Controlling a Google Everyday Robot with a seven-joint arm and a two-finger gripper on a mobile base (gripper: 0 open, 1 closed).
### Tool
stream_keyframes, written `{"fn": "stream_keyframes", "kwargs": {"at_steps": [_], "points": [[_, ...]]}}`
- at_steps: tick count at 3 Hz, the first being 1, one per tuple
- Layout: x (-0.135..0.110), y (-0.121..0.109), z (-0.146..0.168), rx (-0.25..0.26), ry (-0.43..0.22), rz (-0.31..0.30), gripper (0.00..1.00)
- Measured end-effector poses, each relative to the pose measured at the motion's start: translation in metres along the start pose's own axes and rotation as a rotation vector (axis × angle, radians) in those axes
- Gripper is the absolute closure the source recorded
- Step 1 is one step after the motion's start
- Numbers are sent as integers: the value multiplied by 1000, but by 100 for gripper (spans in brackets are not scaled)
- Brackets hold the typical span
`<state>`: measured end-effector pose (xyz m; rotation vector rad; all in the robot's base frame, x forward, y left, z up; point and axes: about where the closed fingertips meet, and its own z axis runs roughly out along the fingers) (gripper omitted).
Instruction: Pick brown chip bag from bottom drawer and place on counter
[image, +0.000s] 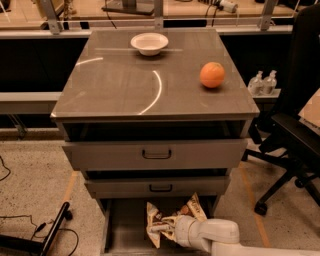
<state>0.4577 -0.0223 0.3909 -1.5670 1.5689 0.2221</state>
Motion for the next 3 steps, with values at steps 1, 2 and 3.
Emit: {"fn": "stream_keyframes", "kwargs": {"at_steps": [1,2,3], "points": [[-34,-1,-30,24,9,-44,100],[-66,3,-47,44,18,-93,100],[-72,3,-46,44,8,-99,100]]}}
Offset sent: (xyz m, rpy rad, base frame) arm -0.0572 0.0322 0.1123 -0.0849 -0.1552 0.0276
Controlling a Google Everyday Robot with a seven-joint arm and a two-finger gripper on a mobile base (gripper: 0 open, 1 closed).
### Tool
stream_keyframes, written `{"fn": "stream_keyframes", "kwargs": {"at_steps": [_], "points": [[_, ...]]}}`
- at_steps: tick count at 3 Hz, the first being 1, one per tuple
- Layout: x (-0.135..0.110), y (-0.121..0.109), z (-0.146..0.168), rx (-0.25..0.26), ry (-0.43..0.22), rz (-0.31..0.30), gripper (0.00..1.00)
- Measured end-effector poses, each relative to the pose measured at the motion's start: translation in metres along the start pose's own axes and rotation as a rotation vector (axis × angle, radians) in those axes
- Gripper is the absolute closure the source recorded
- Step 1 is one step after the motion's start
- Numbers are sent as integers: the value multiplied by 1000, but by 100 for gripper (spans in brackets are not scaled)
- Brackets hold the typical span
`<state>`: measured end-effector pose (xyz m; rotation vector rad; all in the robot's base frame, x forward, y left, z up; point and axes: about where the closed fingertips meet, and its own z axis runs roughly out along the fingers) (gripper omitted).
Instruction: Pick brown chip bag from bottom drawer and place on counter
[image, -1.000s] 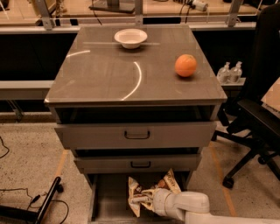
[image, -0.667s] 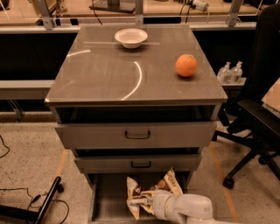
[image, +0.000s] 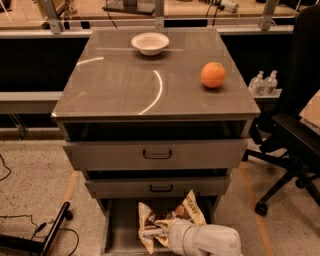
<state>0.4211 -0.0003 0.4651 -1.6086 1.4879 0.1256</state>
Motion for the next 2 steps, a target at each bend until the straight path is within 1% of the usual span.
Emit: {"fn": "stream_keyframes", "kwargs": {"at_steps": [1,2], "points": [[2,2,10,-6,-35,22,100],[-4,-18,7,-9,-88,64,100]]}}
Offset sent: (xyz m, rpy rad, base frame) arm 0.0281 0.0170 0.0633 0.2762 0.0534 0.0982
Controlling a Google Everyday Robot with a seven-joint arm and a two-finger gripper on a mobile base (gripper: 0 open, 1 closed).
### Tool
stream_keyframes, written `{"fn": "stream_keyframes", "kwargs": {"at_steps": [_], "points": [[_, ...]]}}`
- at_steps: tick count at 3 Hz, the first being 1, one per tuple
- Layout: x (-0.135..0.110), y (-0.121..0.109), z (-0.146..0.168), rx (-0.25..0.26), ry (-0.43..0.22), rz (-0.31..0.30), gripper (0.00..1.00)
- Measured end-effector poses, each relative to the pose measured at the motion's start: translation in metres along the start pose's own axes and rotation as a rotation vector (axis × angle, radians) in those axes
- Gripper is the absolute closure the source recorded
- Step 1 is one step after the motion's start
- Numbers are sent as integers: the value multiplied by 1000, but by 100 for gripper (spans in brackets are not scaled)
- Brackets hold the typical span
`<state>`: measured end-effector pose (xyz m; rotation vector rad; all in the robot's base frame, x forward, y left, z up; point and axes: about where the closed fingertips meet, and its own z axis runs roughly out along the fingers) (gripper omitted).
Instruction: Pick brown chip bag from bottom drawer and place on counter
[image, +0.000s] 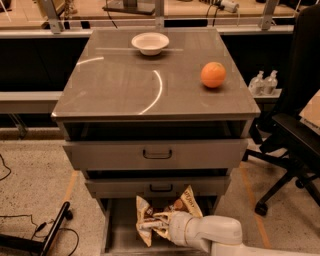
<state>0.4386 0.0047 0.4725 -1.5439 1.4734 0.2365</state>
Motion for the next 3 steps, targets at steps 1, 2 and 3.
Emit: {"fn": "stream_keyframes", "kwargs": {"at_steps": [1,2,3], "points": [[-37,-25,-21,0,-64,13,100],[-79,-56,-52,23,-67,-13,100],[-111,-82,-81,53,-44,-31,100]]}}
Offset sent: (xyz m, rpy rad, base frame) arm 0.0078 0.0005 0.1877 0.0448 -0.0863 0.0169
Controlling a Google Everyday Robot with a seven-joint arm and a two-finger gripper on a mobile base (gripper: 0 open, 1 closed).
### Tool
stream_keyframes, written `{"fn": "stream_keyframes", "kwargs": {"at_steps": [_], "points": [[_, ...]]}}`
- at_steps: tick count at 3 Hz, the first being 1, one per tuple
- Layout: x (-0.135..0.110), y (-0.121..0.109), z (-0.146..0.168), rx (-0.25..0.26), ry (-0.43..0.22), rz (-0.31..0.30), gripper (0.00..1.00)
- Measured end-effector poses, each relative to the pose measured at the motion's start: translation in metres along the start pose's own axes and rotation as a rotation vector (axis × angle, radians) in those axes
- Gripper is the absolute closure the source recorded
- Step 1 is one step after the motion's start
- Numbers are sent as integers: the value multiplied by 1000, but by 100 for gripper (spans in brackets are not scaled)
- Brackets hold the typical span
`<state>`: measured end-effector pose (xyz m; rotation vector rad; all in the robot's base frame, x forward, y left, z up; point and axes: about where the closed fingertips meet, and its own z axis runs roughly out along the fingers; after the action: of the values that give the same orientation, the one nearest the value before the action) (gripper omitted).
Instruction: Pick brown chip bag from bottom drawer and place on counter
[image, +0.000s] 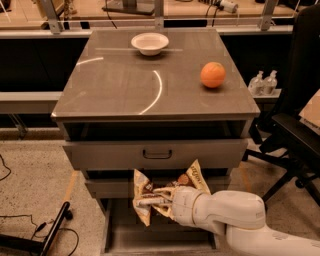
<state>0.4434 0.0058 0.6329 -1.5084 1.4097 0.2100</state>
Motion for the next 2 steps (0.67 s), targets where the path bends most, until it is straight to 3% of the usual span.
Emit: {"fn": "stream_keyframes", "kwargs": {"at_steps": [2], "points": [[-63,-55,-33,30,9,-77,100]]}}
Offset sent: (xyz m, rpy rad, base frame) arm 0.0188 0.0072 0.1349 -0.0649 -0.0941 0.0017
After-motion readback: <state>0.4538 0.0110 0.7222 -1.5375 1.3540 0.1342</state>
